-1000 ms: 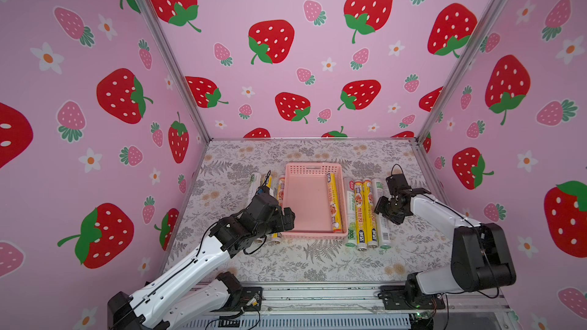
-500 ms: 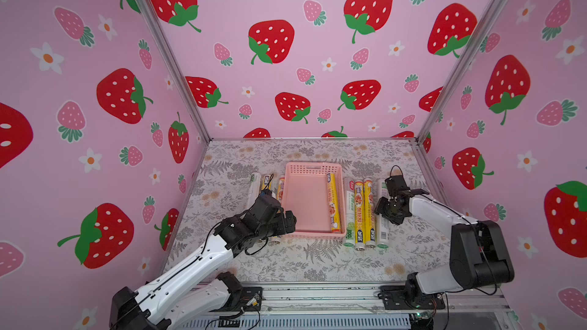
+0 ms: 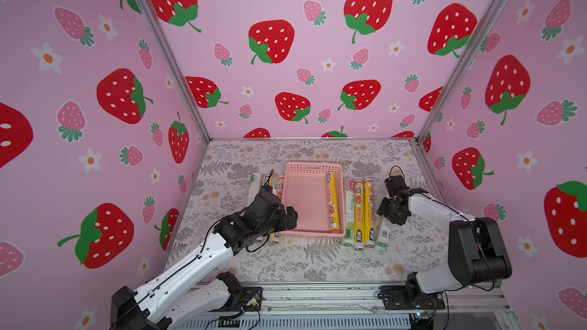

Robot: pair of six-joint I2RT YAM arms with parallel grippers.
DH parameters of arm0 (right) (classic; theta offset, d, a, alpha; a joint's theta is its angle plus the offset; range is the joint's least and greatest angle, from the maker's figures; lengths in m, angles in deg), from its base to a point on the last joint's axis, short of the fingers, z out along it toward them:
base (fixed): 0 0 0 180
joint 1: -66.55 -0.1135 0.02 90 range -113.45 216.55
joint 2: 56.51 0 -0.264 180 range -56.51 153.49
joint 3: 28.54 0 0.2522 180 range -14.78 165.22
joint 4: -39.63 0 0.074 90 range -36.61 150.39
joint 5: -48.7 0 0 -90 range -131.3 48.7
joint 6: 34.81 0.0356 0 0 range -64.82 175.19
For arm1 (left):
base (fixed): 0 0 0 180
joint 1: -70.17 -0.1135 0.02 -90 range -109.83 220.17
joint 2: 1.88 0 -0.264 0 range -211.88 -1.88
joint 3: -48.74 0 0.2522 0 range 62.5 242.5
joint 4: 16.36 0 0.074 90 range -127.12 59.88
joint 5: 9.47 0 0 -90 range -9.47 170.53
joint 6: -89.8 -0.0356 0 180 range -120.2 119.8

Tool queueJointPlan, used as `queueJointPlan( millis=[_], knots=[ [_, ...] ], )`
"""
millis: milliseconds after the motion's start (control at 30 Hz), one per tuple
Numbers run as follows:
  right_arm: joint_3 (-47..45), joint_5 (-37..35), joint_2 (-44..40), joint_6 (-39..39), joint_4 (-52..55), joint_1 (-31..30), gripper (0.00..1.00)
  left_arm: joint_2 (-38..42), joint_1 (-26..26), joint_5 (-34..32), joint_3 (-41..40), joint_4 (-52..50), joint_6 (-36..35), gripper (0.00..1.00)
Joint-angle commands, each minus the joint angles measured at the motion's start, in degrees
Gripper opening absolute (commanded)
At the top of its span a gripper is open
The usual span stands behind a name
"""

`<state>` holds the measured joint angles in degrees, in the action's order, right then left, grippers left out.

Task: Put the plastic wrap into the basket
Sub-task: Pick up the plastic wrap from the center of the board.

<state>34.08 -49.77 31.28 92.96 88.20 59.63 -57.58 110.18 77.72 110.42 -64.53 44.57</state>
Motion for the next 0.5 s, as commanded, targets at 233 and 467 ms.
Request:
queueJointPlan(
  millis=[233, 467],
  knots=[
    [1.2, -0.3, 5.7, -1.0, 5.7, 0.6, 0.43, 0.6, -3.6, -3.1, 5.3, -1.8, -4.4, 0.99],
    [1.6, -4.2, -1.3, -1.2, 7.1, 0.6, 0.26, -0.2, -3.8, -0.6, 5.8, -1.6, -3.8, 0.99]
  ],
)
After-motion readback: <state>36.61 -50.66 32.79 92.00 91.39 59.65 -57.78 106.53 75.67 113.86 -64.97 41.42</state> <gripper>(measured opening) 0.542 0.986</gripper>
